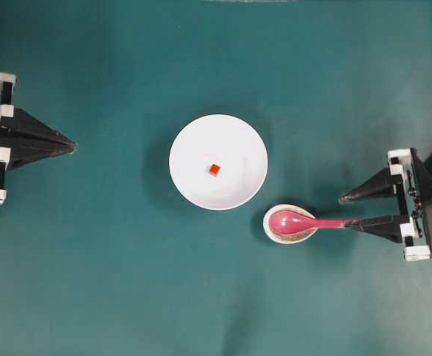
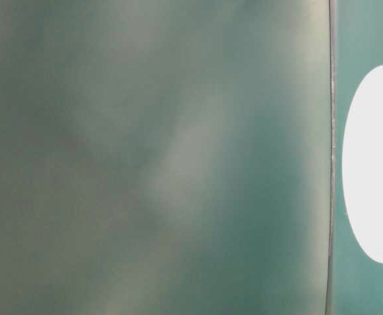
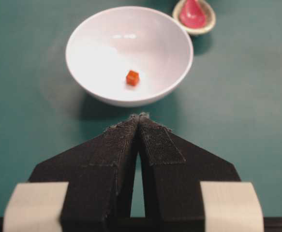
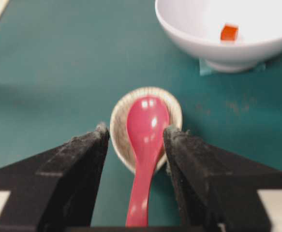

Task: Grip the spoon and scoop the red block from the bowl with right arm.
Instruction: 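Move the right gripper open toward the pink spoon handle, then close the right gripper on the pink spoon handle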

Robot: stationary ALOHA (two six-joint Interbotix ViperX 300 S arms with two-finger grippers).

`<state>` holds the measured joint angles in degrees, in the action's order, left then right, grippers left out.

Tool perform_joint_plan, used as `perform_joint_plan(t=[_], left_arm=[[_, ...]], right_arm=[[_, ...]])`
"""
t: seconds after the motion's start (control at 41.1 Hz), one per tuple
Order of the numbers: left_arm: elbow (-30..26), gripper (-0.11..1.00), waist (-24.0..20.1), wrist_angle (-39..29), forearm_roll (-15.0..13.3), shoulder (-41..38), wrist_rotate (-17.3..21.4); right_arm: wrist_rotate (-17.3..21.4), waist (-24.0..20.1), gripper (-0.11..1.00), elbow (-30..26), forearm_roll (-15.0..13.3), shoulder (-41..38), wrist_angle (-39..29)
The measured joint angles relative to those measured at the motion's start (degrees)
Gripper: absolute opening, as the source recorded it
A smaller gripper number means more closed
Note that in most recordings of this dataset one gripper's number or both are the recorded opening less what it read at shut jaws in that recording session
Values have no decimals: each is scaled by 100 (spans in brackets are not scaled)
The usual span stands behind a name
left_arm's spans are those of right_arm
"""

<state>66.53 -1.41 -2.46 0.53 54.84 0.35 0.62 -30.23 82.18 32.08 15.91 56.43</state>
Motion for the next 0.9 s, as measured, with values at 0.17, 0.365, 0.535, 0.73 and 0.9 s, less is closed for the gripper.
perform_joint_plan(t=[0.17, 0.365, 0.535, 0.73, 0.9], left_arm=[[0, 0, 0, 0, 9, 0, 0], [0, 0, 0, 9, 9, 0, -9], [0, 0, 0, 0, 9, 0, 18], [0, 0, 0, 0, 0, 0, 0], [9, 0, 0, 0, 0, 0, 0]], right_arm=[[0, -369, 55, -44, 378, -378, 149], [-9, -615, 55, -97, 589, -747, 255], [0, -633, 55, -123, 624, -1072, 352], [0, -633, 55, -149, 633, -1371, 413], [-18, -633, 55, -193, 633, -1582, 422]])
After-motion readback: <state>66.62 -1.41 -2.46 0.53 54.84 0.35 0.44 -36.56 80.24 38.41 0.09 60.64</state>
